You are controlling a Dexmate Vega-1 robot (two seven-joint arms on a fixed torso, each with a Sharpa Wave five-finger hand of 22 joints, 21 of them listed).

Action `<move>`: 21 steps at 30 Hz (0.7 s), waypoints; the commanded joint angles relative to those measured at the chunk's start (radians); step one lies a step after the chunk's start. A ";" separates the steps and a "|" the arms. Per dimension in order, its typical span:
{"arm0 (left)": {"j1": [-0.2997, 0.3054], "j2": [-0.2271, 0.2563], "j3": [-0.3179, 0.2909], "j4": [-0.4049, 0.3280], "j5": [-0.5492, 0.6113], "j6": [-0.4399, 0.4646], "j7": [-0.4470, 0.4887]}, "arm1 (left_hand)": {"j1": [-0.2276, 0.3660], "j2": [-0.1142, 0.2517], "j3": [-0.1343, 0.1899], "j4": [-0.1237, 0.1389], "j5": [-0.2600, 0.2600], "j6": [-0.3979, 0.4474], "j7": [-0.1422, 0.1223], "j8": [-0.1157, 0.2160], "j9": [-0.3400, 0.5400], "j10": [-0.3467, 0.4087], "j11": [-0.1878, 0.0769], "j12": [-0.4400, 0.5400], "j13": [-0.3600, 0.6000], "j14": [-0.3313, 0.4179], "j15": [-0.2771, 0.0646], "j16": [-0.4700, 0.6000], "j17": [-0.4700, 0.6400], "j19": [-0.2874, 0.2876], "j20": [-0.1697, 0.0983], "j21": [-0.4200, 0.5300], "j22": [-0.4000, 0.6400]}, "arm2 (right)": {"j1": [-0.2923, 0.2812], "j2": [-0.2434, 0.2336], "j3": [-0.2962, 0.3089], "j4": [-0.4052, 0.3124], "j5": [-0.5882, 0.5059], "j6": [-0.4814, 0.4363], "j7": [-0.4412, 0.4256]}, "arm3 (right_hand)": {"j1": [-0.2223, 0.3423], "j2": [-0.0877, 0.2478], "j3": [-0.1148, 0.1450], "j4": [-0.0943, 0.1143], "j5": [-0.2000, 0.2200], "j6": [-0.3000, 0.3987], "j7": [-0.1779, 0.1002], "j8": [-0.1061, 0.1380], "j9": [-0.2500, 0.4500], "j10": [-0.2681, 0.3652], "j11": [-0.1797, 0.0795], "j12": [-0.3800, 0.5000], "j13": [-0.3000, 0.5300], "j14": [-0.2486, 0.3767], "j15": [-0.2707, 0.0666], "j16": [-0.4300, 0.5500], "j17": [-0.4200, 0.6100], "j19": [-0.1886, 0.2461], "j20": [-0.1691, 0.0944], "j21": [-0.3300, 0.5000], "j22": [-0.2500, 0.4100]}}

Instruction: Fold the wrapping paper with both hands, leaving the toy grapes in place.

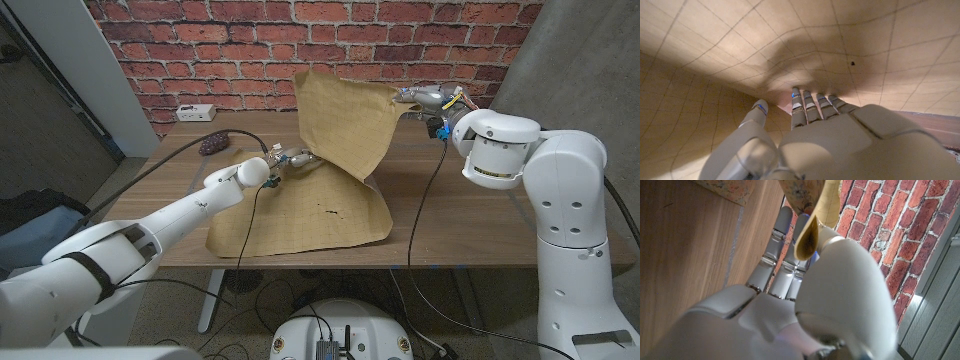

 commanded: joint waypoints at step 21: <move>0.226 0.094 -0.108 -0.500 0.247 0.371 0.398 | 0.035 0.040 0.051 -0.015 0.001 0.039 -0.019 -0.003 0.004 0.059 0.000 0.003 0.003 0.134 0.015 0.025 0.009 0.153 0.205 0.022 0.005 | -0.182 -0.271 -0.079 0.039 -0.034 0.625 0.025 | 0.016 0.020 0.002 0.004 -0.014 -0.009 -0.001 -0.016 0.014 0.070 0.075 0.015 0.070 0.079 -0.047 -0.038 -0.017 0.000 -0.018 0.048 -0.010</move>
